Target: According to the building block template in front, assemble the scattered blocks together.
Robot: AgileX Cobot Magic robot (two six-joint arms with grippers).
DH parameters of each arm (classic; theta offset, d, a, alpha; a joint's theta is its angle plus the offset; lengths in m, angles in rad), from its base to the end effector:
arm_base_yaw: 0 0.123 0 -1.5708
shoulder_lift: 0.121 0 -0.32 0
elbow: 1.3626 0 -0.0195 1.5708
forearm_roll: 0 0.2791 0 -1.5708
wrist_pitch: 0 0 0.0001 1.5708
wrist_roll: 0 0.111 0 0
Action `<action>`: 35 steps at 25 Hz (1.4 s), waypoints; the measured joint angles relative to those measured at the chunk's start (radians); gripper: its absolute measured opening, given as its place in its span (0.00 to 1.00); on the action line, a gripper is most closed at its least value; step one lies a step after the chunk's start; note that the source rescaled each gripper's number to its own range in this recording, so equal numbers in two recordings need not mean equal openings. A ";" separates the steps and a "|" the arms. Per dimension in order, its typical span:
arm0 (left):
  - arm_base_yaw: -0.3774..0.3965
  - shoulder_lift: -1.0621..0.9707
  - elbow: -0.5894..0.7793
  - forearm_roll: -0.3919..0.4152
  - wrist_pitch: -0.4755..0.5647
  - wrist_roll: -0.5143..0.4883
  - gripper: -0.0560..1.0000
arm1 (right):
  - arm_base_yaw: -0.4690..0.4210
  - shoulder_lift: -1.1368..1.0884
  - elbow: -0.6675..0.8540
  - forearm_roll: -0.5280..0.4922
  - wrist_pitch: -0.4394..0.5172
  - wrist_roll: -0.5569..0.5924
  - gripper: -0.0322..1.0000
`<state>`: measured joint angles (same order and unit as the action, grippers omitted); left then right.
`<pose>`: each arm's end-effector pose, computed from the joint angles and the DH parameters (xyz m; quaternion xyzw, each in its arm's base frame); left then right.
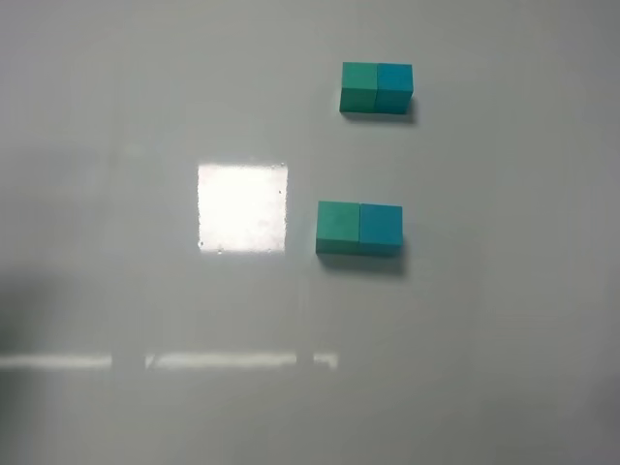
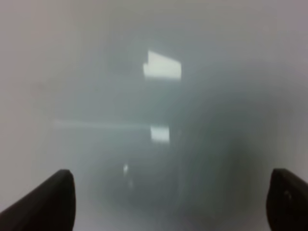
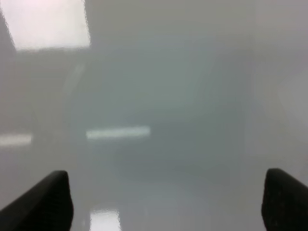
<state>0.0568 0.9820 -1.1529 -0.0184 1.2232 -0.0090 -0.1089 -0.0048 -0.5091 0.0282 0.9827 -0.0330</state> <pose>0.1835 0.0085 0.4074 -0.0318 0.9539 -0.0021 0.2984 0.0045 0.0021 0.2926 0.0313 0.8277 -0.0256 0.5597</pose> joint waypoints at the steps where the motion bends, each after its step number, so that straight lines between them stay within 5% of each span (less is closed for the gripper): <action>1: 0.000 -0.053 0.046 -0.008 -0.001 0.001 0.87 | 0.000 0.000 0.000 0.000 0.000 0.000 0.88; 9: 0.000 -0.541 0.427 -0.024 0.003 0.001 0.82 | 0.000 0.000 0.000 0.000 0.000 0.000 0.88; 17: 0.000 -0.950 0.571 -0.024 -0.023 0.009 0.77 | 0.000 0.000 0.000 0.000 0.000 0.000 0.88; 24: 0.000 -0.986 0.640 -0.026 -0.155 0.009 0.77 | 0.000 0.000 0.000 0.000 0.000 0.000 0.88; 35: 0.000 -0.986 0.650 -0.025 -0.168 0.009 0.77 | 0.000 0.000 0.000 0.000 0.000 0.000 0.88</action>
<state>0.0567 -0.0042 -0.5029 -0.0429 1.0548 0.0000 -0.1089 -0.0048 -0.5091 0.0282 0.9827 -0.0330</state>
